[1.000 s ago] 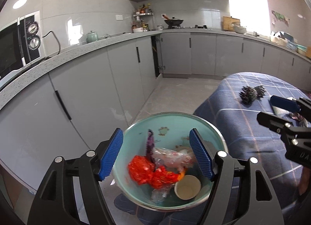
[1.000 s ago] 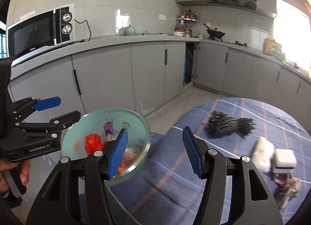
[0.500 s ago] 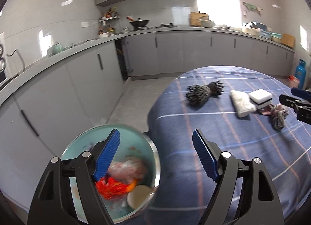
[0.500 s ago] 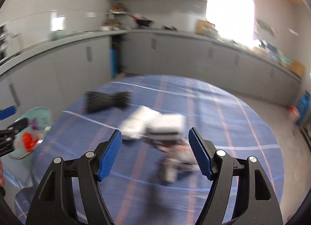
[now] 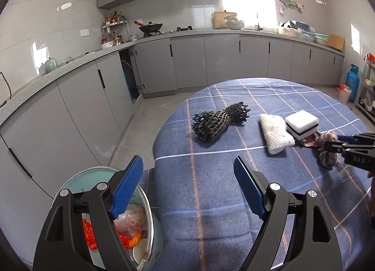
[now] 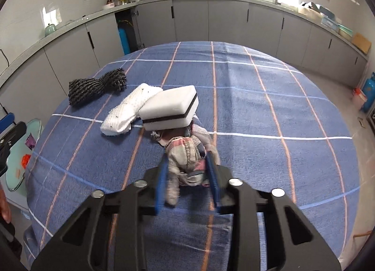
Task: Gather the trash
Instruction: 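Move both tools over the table while the right tool grasps the patterned rag, then grasp the black mesh net with the left tool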
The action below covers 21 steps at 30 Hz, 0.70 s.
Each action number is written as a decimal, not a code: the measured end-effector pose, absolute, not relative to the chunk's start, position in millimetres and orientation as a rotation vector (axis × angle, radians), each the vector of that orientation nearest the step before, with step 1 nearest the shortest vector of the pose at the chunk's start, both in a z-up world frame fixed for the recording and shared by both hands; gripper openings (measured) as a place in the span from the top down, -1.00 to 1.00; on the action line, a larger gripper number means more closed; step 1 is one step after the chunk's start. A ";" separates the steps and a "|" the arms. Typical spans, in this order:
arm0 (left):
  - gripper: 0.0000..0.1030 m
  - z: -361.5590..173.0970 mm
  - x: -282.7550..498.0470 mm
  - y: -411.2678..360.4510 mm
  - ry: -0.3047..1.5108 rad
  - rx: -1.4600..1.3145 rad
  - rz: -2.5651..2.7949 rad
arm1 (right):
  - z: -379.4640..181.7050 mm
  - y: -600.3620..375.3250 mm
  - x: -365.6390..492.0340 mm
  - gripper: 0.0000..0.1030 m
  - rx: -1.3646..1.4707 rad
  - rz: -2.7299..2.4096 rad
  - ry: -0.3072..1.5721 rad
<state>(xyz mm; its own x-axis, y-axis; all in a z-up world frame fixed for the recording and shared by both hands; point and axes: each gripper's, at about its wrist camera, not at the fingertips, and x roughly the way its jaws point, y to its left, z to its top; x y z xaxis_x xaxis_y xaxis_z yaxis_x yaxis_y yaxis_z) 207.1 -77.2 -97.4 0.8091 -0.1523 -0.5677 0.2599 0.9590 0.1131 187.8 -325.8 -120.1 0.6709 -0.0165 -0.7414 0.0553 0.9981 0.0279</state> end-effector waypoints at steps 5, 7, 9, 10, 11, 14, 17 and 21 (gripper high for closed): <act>-0.54 -96.8 213.0 -84.1 0.595 0.203 -0.231 | -110.9 -348.7 171.1 0.47 0.047 -0.113 0.790; -0.54 -97.0 217.8 -89.6 0.598 0.212 -0.232 | -108.2 -358.4 168.0 0.47 0.060 -0.141 0.776; -0.54 -97.7 222.8 -93.4 0.604 0.218 -0.237 | -105.2 -365.1 167.7 0.47 0.063 -0.158 0.761; -0.54 -97.4 226.8 -96.1 0.606 0.223 -0.239 | -103.5 -365.5 166.6 0.47 0.071 -0.135 0.753; -0.54 -96.8 230.3 -97.9 0.608 0.227 -0.240 | -101.2 -363.4 166.9 0.47 0.063 -0.123 0.747; -0.54 -96.3 244.7 -104.5 0.619 0.243 -0.241 | -94.1 -366.6 164.2 0.47 0.049 -0.159 0.705; -0.54 -99.2 258.2 -111.3 0.633 0.259 -0.242 | -86.1 -376.5 162.0 0.47 0.047 -0.207 0.652; -0.54 -103.1 275.1 -119.7 0.649 0.280 -0.237 | -78.5 -388.3 166.1 0.47 0.060 -0.247 0.601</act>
